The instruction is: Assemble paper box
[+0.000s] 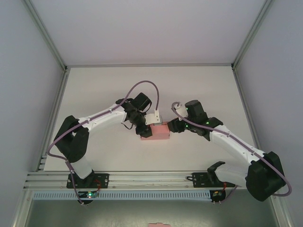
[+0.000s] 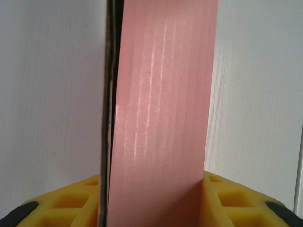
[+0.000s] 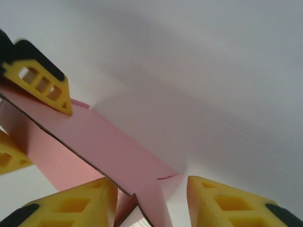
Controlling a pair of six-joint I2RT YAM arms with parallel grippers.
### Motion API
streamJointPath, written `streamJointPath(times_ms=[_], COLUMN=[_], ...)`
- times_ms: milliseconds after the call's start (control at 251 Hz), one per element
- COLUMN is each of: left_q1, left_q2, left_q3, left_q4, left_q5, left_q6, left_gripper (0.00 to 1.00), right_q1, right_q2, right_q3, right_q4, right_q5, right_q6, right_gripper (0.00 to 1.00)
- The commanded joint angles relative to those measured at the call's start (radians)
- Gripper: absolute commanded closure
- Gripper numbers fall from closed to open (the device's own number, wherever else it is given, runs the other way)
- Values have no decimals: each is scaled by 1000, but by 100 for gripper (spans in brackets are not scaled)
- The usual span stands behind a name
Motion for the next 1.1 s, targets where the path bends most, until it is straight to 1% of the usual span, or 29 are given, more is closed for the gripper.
streamJointPath(times_ms=[0, 64, 116, 184, 279, 351, 431, 507, 571, 623, 638, 658, 678, 690, 714, 770, 850, 954, 1034, 1097], left_q1=[13, 12, 12, 13, 11, 11, 4, -2, -11, -20, -23, -26, -29, -31, -33, -36, -36, -36, -36, -36], left_q2=[31, 41, 45, 58, 67, 72, 76, 79, 83, 88, 89, 89, 90, 89, 90, 87, 77, 63, 60, 61], left_q3=[27, 38, 44, 50, 63, 77, 89, 98, 107, 114, 116, 116, 115, 114, 115, 113, 107, 103, 105, 105], left_q4=[-86, -98, -103, -104, -112, -121, -131, -130, -136, -147, -148, -147, -146, -146, -148, -149, -144, -137, -148, -151], left_q5=[6, 2, 1, -11, -24, -35, -59, -90, -106, -113, -120, -124, -129, -132, -131, -130, -122, -108, -104, -104], left_q6=[13, 10, 8, -1, -17, -31, -40, -45, -51, -45, -45, -45, -44, -44, -42, -35, -27, -17, -6, 0], left_gripper=[65, 65, 64, 65, 65, 65, 66, 67, 67, 68, 68, 68, 68, 68, 68, 68, 68, 68, 68, 68], right_q1=[25, 35, 40, 43, 46, 56, 58, 54, 52, 50, 50, 49, 49, 50, 48, 49, 39, 33, 29, 17], right_q2=[13, 8, -4, -20, -41, -52, -42, -15, 4, 10, 11, 10, 9, 8, 5, -6, -9, 2, 12, 17], right_q3=[39, 37, 35, 39, 57, 68, 94, 134, 176, 203, 209, 214, 216, 218, 221, 209, 190, 167, 169, 171], right_q4=[-61, -76, -78, -83, -115, -131, -159, -215, -274, -309, -318, -326, -333, -339, -352, -356, -344, -313, -317, -320], right_q5=[75, 106, 123, 137, 130, 119, 88, 63, 70, 74, 78, 86, 93, 100, 118, 156, 145, 110, 143, 169], right_q6=[-27, -18, -9, 12, 50, 83, 155, 245, 290, 310, 310, 310, 310, 310, 308, 310, 310, 289, 232, 175], right_gripper=[68, 69, 73, 84, 96, 98, 99, 100, 100, 91, 86, 77, 63, 60, 60, 64, 70, 62, 58, 57])
